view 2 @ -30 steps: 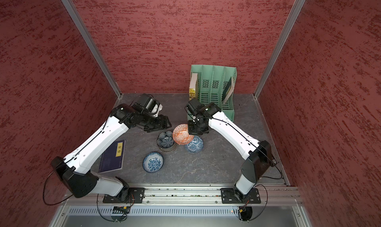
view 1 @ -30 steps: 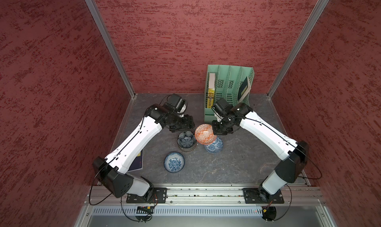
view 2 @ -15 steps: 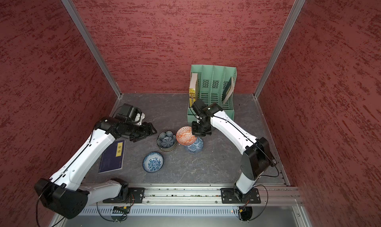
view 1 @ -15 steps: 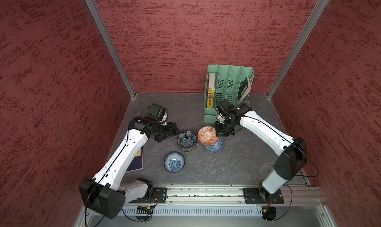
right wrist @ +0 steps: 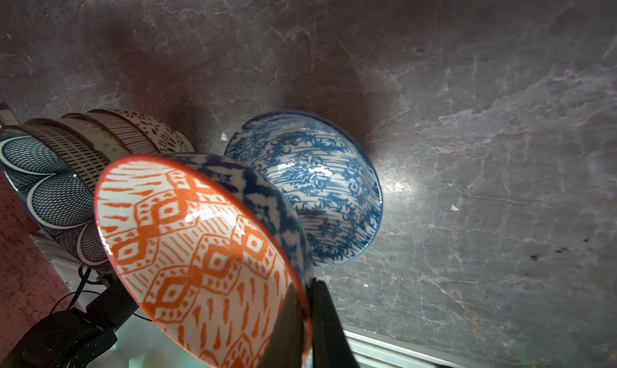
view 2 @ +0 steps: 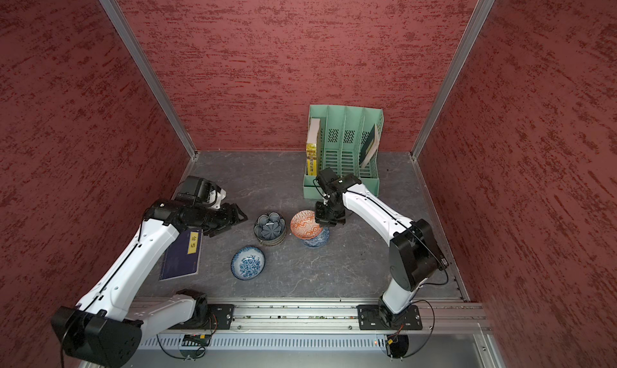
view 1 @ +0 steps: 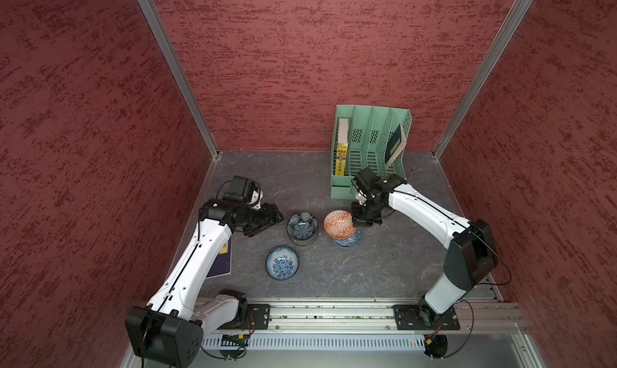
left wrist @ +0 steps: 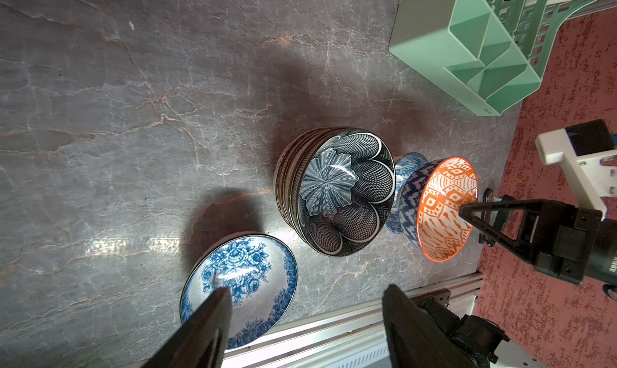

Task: Stack the bowls
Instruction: Place the bowl on the bowl.

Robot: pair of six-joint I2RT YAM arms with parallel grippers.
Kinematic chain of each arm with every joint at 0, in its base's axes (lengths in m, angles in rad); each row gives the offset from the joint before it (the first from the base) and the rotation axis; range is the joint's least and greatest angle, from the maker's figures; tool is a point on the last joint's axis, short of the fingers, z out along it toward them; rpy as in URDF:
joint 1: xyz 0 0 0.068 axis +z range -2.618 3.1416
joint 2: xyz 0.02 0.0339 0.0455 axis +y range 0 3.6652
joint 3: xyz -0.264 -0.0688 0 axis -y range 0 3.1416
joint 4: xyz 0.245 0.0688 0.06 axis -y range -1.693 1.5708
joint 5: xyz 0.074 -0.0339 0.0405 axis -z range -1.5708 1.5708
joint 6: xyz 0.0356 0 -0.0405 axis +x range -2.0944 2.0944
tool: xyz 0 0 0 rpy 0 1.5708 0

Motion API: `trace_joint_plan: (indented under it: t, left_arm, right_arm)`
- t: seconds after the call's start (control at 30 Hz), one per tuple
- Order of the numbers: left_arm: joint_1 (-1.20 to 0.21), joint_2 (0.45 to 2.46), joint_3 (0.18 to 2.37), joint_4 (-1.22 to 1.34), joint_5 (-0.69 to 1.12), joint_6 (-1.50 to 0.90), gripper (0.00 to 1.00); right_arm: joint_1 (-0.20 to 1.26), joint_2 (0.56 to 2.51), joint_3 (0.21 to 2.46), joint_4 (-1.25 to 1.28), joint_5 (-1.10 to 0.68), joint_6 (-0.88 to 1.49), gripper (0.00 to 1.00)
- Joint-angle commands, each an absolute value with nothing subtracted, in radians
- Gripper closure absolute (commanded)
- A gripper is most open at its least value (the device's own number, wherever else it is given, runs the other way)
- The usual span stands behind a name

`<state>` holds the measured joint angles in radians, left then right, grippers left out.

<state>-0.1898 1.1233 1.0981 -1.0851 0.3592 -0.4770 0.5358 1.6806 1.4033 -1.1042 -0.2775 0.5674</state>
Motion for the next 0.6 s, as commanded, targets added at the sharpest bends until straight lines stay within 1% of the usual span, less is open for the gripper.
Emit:
trace_joint_plan:
  t: [0.0, 0.17, 0.57]
  left_arm:
    - [-0.175, 1.104, 1.083, -1.065, 0.382, -0.447, 0.26]
    - [-0.168, 1.094, 1.059, -1.051, 0.392, -0.43, 0.26]
    - [-0.156, 1.076, 1.009, -1.027, 0.403, -0.425, 0.26]
  right_arm:
    - [0.525, 1.663, 1.385, -1.045, -0.307, 0.562, 1.0]
    - [0.524, 1.647, 1.346, -1.026, -0.279, 0.561, 1.0]
    - [0.505, 1.639, 1.272, -0.954, -0.277, 0.569, 1.0]
